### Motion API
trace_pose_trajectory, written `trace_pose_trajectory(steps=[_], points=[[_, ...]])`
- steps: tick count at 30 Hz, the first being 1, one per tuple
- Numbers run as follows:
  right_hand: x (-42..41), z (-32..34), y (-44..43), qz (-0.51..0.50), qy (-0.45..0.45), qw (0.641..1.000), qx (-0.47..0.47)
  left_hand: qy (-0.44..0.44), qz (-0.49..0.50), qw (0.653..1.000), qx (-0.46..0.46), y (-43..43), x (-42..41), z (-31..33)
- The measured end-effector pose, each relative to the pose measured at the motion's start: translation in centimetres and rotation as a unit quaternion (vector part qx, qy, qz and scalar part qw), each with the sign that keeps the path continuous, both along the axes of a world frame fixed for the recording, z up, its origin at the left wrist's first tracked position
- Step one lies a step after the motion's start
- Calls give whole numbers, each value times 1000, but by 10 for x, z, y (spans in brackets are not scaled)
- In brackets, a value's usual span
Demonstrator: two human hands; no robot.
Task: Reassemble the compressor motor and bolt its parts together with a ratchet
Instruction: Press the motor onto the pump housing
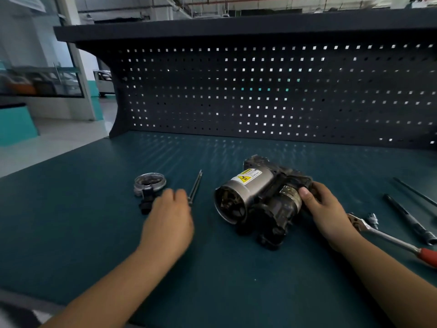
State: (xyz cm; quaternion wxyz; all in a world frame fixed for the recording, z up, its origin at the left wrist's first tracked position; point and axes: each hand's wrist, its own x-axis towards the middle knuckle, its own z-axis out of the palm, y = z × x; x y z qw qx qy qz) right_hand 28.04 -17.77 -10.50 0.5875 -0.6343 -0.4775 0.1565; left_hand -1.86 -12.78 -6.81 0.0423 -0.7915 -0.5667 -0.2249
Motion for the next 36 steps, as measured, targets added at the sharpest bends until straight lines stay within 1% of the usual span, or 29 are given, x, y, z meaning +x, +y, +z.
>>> trace_pose_trajectory(steps=[2, 4, 5, 7, 8, 10, 11, 13, 14, 15, 17, 19, 22, 25, 27, 31, 34, 36], points=[[0, 0, 0, 2, 8, 1000, 0, 34, 57, 996, -63, 16, -6, 4], [0, 1, 0, 4, 15, 1000, 5, 56, 68, 986, -141, 25, -6, 7], [0, 2, 0, 4, 16, 1000, 8, 67, 70, 982, -164, 26, -6, 8], [0, 2, 0, 3, 20, 1000, 11, 68, 74, 981, -168, 23, -8, 14], [-1, 2, 0, 4, 21, 1000, 10, 57, 72, 984, -154, 18, -10, 19], [-2, 3, 0, 6, 23, 1000, 8, -6, 51, 995, -85, 4, -9, 31], [-3, 3, -1, 8, 25, 1000, 7, -64, 20, 997, -48, -7, -4, 38], [-4, 4, -2, 12, 28, 1000, 6, -188, -80, 979, -1, -35, 18, 55], [-5, 6, -2, 14, 29, 999, 6, -224, -132, 966, 9, -48, 32, 61], [-5, 6, -3, 15, 31, 999, 7, -242, -177, 954, 16, -58, 48, 65], [-6, 7, -4, 19, 31, 999, 10, -236, -239, 942, 18, -67, 78, 66], [-6, 8, -4, 22, 30, 999, 13, -205, -266, 942, -7, -64, 102, 61], [-7, 8, -4, 29, 39, 999, 17, -176, -244, 952, -58, -50, 124, 52], [-9, 8, -4, 35, 53, 998, 20, -173, -216, 958, -71, -42, 134, 49], [-9, 8, -3, 38, 60, 997, 20, -169, -208, 962, -58, -42, 138, 46], [-8, 8, -2, 52, 78, 995, 19, -167, -198, 966, 18, -47, 142, 33], [-6, 7, -2, 70, 100, 992, 7, -168, -201, 965, 22, -45, 143, 32], [-3, 7, -2, 94, 147, 985, 0, -162, -201, 966, 20, -42, 144, 35]])
